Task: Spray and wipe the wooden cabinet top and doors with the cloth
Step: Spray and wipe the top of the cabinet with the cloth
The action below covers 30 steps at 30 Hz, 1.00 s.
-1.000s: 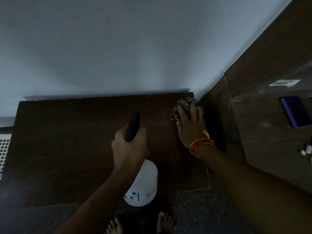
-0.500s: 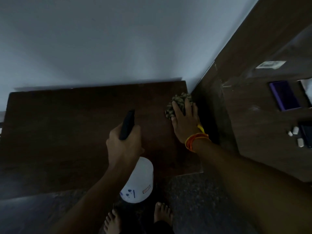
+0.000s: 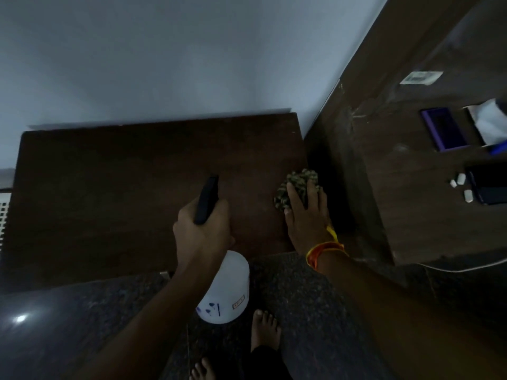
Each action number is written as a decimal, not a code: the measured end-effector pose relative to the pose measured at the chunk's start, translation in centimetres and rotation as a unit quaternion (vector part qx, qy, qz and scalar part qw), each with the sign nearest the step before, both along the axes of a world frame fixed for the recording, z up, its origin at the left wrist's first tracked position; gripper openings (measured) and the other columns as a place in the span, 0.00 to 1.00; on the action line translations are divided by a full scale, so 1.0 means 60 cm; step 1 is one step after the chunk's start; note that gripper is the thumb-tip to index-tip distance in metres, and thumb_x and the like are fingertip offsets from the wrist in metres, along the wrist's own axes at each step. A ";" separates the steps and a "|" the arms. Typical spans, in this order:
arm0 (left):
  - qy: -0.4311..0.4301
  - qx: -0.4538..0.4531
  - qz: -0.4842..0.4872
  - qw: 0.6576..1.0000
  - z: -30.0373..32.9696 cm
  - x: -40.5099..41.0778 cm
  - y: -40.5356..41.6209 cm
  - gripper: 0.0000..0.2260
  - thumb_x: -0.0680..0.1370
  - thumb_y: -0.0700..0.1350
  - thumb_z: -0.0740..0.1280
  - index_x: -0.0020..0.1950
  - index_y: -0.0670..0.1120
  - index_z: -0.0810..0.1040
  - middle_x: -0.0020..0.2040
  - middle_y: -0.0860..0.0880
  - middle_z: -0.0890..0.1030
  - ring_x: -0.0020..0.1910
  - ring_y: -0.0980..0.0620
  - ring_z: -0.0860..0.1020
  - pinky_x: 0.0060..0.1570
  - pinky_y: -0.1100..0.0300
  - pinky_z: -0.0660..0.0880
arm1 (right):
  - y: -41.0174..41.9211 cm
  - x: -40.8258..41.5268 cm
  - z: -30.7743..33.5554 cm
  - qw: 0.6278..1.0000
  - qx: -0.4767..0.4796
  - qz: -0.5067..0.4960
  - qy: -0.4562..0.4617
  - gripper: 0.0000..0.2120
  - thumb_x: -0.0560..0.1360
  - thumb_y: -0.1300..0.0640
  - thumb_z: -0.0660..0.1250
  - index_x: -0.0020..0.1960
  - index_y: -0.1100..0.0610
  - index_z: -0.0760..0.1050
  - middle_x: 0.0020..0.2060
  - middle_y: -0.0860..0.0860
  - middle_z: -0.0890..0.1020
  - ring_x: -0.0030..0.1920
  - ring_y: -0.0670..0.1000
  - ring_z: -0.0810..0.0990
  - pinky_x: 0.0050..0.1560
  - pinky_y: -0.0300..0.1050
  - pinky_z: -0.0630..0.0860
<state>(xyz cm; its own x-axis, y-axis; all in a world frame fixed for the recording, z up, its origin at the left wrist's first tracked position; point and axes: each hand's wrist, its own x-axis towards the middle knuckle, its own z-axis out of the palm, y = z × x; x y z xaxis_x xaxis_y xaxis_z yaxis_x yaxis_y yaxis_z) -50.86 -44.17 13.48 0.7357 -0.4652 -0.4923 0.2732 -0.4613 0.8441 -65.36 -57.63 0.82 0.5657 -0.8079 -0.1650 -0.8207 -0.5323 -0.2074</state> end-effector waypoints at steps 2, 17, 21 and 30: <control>-0.005 0.002 0.003 1.000 0.001 -0.005 0.015 0.06 0.78 0.42 0.65 0.41 0.44 0.75 0.33 0.42 0.74 0.30 0.45 0.74 0.32 0.53 0.75 | 0.017 -0.015 0.000 1.000 0.007 -0.005 0.013 0.25 0.79 0.49 0.57 0.75 0.44 0.55 0.76 0.57 0.50 0.74 0.66 0.50 0.70 0.62 0.59; -0.053 0.023 -0.015 0.998 -0.010 -0.035 0.102 0.13 0.77 0.44 0.64 0.40 0.34 0.73 0.32 0.33 0.73 0.28 0.45 0.73 0.26 0.58 0.70 | 0.195 0.034 0.004 0.999 -0.010 0.041 -0.004 0.28 0.78 0.49 0.60 0.76 0.48 0.55 0.75 0.60 0.55 0.74 0.67 0.51 0.71 0.67 0.49; -0.065 0.032 -0.019 0.997 -0.009 -0.054 0.100 0.13 0.77 0.44 0.64 0.40 0.34 0.74 0.30 0.36 0.74 0.25 0.47 0.73 0.27 0.56 0.69 | 0.189 0.018 0.010 0.996 0.021 0.087 -0.017 0.28 0.80 0.51 0.57 0.77 0.45 0.50 0.77 0.57 0.49 0.76 0.63 0.44 0.73 0.65 0.46; -0.066 0.015 -0.032 0.997 -0.003 -0.073 0.062 0.11 0.77 0.42 0.64 0.45 0.32 0.73 0.36 0.27 0.74 0.30 0.43 0.72 0.23 0.60 0.69 | 0.129 -0.084 0.005 1.000 0.005 0.020 0.002 0.28 0.77 0.50 0.61 0.75 0.45 0.56 0.75 0.58 0.57 0.75 0.65 0.53 0.71 0.65 0.54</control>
<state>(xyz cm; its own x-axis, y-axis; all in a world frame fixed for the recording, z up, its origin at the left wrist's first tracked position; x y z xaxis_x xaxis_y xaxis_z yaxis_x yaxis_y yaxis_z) -55.23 -40.44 13.29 0.7646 -0.4993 -0.4075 0.1306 -0.4992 0.8566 -70.39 -49.87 1.12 0.5966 -0.7830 -0.1758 -0.7999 -0.5625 -0.2093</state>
